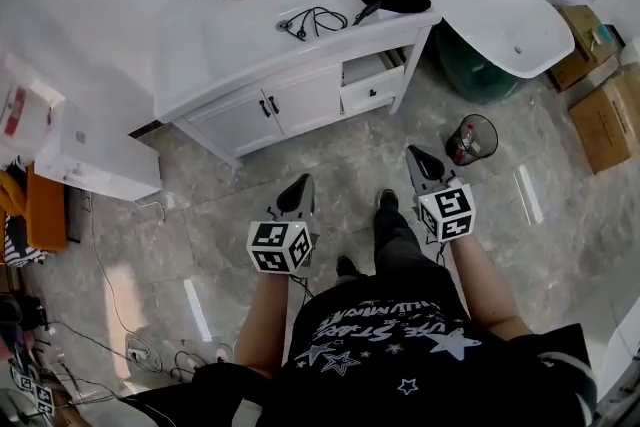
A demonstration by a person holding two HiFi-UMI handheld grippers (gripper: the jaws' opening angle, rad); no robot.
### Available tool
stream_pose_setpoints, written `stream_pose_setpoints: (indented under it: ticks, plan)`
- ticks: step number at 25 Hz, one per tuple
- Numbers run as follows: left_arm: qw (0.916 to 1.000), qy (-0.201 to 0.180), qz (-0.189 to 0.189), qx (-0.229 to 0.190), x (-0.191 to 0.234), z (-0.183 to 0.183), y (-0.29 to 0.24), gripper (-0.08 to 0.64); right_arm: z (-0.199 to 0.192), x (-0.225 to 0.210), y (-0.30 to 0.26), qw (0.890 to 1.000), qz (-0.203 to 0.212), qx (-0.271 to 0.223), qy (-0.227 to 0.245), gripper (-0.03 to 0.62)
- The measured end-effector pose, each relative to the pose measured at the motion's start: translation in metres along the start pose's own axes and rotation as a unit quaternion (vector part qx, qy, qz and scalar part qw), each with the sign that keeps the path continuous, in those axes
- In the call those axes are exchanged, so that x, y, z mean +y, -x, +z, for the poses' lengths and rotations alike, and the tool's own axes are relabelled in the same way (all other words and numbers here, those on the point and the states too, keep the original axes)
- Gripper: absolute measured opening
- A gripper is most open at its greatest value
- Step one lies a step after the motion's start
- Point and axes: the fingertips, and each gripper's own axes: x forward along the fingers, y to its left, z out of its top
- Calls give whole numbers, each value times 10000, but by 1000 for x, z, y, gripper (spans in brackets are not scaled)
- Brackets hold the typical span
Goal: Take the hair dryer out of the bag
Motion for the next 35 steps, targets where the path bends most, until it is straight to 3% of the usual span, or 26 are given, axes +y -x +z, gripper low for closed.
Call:
stream_pose_setpoints:
  ticks: [6, 17, 35]
  plan:
    - [9997, -75, 206, -74, 13, 22, -38, 12, 6, -35, -41, 9998, -135, -85, -119, 8]
    - [9985, -325, 431, -6, 35, 77, -151, 38, 34, -128, -147, 9997, 70, -124, -209, 36]
    - [9987, -289, 402, 138, 29, 124, -292, 223, 41, -248, -244, 9988, 383, 4, -313, 158]
